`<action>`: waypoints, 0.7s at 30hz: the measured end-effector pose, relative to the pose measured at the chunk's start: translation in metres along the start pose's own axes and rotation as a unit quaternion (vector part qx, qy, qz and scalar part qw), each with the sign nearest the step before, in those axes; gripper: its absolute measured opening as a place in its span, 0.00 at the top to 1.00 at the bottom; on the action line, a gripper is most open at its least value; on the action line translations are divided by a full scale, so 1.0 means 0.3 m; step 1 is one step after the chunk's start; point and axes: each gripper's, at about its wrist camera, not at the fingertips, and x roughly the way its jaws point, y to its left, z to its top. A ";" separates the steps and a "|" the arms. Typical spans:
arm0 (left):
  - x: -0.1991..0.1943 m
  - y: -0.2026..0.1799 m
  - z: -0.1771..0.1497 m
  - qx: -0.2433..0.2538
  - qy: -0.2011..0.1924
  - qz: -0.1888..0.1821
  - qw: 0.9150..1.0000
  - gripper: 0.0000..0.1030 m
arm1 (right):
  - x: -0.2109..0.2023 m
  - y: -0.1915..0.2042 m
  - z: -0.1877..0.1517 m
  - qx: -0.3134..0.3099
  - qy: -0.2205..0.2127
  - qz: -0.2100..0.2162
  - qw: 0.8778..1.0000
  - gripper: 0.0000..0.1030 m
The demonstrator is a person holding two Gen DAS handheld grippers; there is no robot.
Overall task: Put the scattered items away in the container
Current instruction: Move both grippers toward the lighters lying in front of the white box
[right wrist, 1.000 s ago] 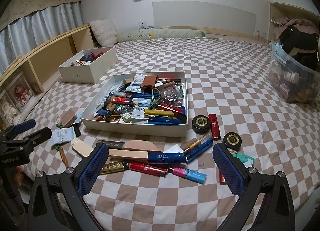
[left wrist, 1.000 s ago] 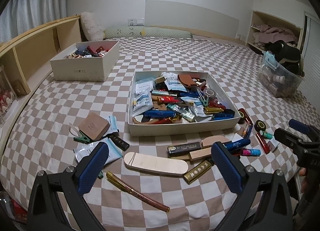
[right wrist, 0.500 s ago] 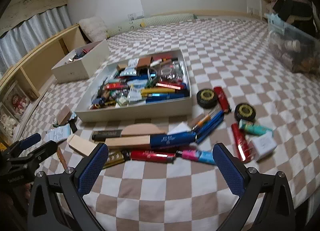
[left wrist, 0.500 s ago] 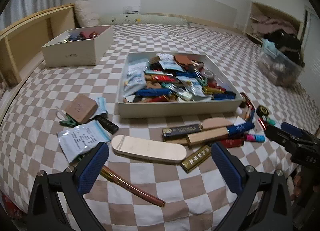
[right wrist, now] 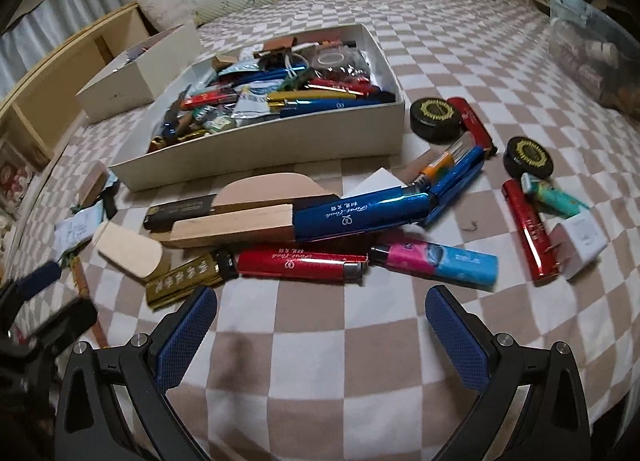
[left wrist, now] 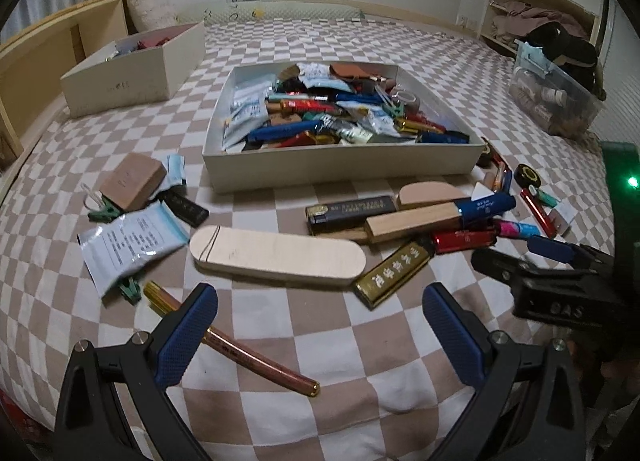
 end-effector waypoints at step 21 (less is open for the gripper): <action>0.016 0.023 -0.016 -0.008 0.008 -0.007 1.000 0.00 | 0.119 0.041 0.042 -0.007 0.007 -0.051 0.999 0.03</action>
